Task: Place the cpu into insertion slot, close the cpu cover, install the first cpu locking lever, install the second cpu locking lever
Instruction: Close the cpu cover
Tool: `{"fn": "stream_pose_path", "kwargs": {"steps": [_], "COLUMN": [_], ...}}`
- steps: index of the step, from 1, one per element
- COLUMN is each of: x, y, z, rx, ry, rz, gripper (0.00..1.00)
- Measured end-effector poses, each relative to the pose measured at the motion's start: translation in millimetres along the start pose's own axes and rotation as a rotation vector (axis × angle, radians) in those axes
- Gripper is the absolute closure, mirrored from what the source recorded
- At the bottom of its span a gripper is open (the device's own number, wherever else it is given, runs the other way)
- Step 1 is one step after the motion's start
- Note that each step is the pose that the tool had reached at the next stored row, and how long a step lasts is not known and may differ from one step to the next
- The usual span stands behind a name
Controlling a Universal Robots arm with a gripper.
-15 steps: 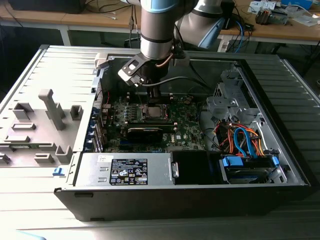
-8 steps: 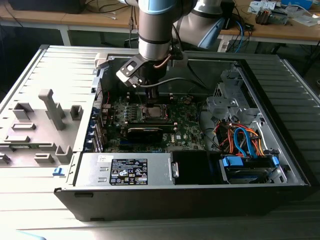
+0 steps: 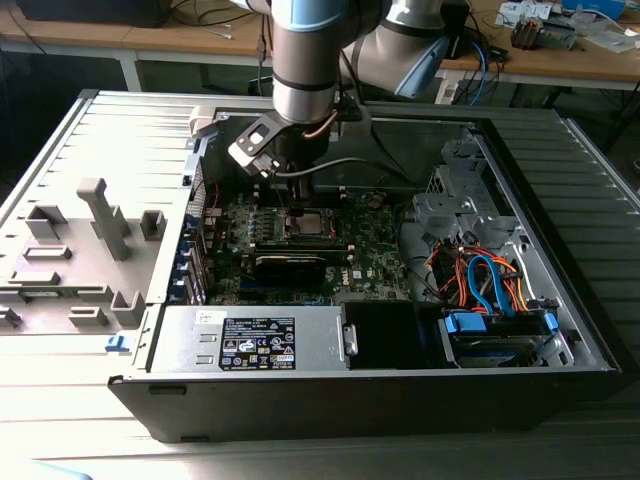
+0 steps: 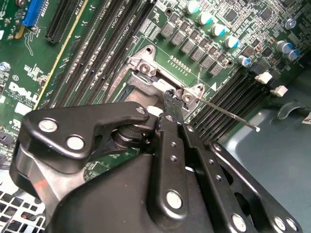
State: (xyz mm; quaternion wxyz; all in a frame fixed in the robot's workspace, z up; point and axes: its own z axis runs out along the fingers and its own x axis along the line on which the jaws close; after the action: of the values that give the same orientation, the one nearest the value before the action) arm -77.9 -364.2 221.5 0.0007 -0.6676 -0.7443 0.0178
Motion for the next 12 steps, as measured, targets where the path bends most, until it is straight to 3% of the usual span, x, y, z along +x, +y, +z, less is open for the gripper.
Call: {"fn": "stream_pose_path", "kwargs": {"steps": [12], "x": [0.2], "y": [1.2], "z": [9.0], "rx": [0.0000], "ry": [0.0000], "rz": [0.000], "gripper": [0.89]}}
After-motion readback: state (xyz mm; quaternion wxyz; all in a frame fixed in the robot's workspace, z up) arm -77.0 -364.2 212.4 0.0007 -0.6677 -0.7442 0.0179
